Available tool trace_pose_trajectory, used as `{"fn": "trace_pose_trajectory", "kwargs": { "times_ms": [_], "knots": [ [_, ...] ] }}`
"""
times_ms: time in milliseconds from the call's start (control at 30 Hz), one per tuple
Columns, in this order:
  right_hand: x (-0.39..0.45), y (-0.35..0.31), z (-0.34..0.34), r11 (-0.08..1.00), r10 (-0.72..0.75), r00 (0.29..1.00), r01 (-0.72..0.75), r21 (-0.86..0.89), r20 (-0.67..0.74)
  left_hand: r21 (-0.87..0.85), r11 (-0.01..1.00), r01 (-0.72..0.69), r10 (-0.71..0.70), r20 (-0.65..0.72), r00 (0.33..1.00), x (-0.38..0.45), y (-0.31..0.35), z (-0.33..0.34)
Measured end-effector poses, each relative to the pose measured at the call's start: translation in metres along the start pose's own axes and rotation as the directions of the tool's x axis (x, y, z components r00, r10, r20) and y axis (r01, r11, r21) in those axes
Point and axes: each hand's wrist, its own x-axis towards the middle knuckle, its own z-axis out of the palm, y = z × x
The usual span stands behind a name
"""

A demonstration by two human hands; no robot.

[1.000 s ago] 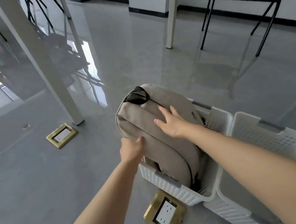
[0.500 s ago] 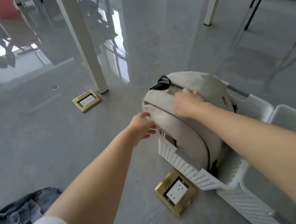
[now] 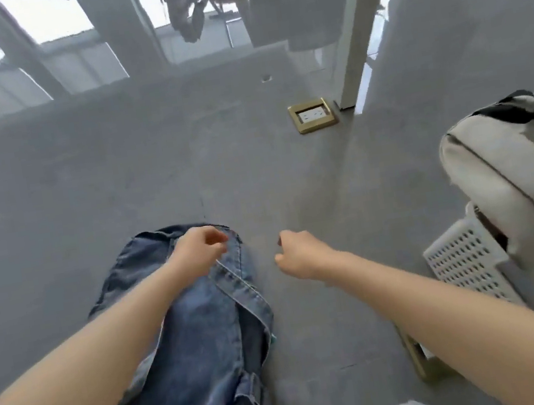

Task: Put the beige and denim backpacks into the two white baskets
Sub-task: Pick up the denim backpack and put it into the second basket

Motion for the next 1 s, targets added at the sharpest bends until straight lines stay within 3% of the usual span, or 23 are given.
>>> {"fn": "trace_pose_trajectory", "kwargs": {
  "times_ms": [100,167,200,267,333,367,433,500,633,733,800,933,1000],
  "knots": [
    [0.018,-0.029,0.047,0.998,-0.064,0.993,0.061,0.030,0.098,0.165,0.984,0.070,-0.021,-0.283,0.959,-0.024,-0.092,-0.013],
    [0.020,-0.041,0.073,0.989,-0.144,0.989,0.144,0.023,0.033,0.184,0.974,0.133,-0.054,-0.380,0.923,-0.040,-0.136,-0.016],
    [0.018,-0.049,0.085,0.975,-0.220,0.973,0.217,-0.046,-0.073,0.168,0.966,0.196,-0.118,-0.389,0.913,-0.046,-0.153,-0.016],
    [0.013,-0.062,0.107,0.874,-0.467,0.834,0.384,-0.298,-0.293,0.169,0.934,0.316,-0.241,-0.356,0.903,-0.059,-0.178,-0.010],
    [0.007,-0.072,0.126,0.777,-0.597,0.735,0.430,-0.460,-0.321,0.224,0.895,0.385,-0.315,-0.293,0.903,-0.067,-0.186,-0.001],
    [0.004,-0.077,0.135,0.781,-0.575,0.763,0.403,-0.478,-0.296,0.248,0.880,0.405,-0.345,-0.254,0.904,-0.069,-0.183,0.003],
    [0.001,-0.083,0.148,0.861,-0.398,0.893,0.284,-0.421,-0.211,0.287,0.856,0.430,-0.399,-0.163,0.902,-0.069,-0.176,0.011],
    [0.000,-0.083,0.154,0.897,-0.243,0.957,0.160,-0.411,-0.157,0.380,0.818,0.431,-0.422,-0.113,0.900,-0.068,-0.173,0.017],
    [0.005,-0.083,0.156,0.900,-0.072,0.982,-0.011,-0.436,-0.172,0.425,0.751,0.505,-0.459,-0.213,0.862,-0.064,-0.185,0.006],
    [0.016,-0.080,0.152,0.915,-0.005,0.990,-0.053,-0.401,-0.141,0.264,0.691,0.673,-0.577,-0.359,0.734,-0.061,-0.202,-0.017],
    [0.025,-0.076,0.148,0.941,0.053,0.989,-0.096,-0.326,-0.139,0.181,0.665,0.724,-0.643,-0.354,0.679,-0.062,-0.210,-0.028],
    [0.028,-0.076,0.150,0.944,-0.008,0.994,-0.028,-0.328,-0.107,0.327,0.732,0.598,-0.463,-0.405,0.788,-0.061,-0.199,-0.020],
    [0.023,-0.075,0.149,0.922,-0.122,0.989,0.081,-0.378,-0.085,0.295,0.760,0.580,-0.432,-0.437,0.789,-0.063,-0.190,-0.018]
  ]
}}
